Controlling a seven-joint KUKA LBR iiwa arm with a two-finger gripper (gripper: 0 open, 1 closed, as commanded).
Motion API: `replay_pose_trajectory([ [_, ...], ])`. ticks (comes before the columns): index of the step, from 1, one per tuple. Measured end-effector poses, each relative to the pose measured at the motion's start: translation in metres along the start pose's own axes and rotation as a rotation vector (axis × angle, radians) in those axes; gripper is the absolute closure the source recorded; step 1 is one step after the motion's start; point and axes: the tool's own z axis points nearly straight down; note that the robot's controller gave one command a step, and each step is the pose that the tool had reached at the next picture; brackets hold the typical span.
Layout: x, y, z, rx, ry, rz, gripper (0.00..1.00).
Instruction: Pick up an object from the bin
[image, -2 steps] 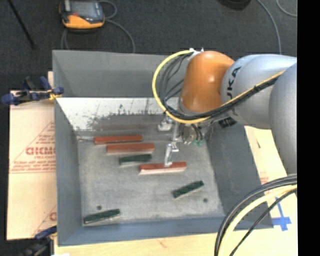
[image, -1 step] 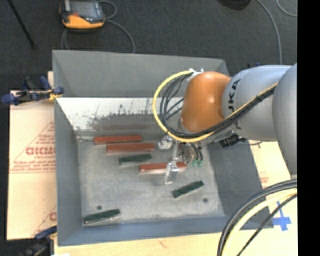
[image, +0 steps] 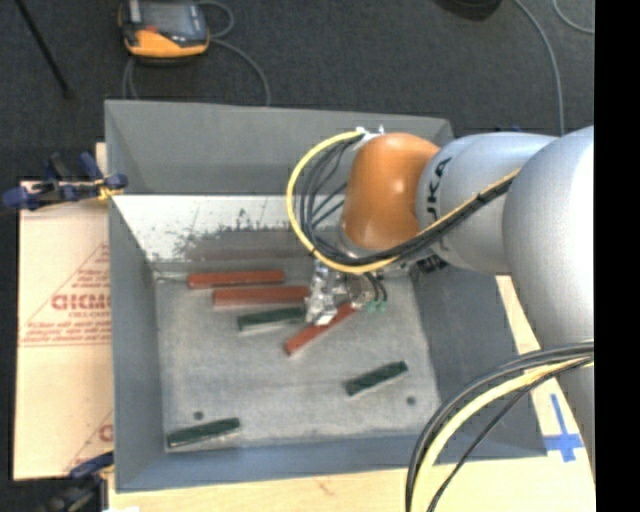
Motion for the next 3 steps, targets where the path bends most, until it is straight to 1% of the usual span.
replay_pose_trajectory([
  [1,0.0001,-0.0001,0.0,0.0,0.0,0.001,0.0],
  [2,-0.0001,-0.0001,-0.0001,0.0,0.0,0.001,1.0],
  [3,0.0,-0.0001,0.0,-0.001,0.0,0.002,0.0],
])
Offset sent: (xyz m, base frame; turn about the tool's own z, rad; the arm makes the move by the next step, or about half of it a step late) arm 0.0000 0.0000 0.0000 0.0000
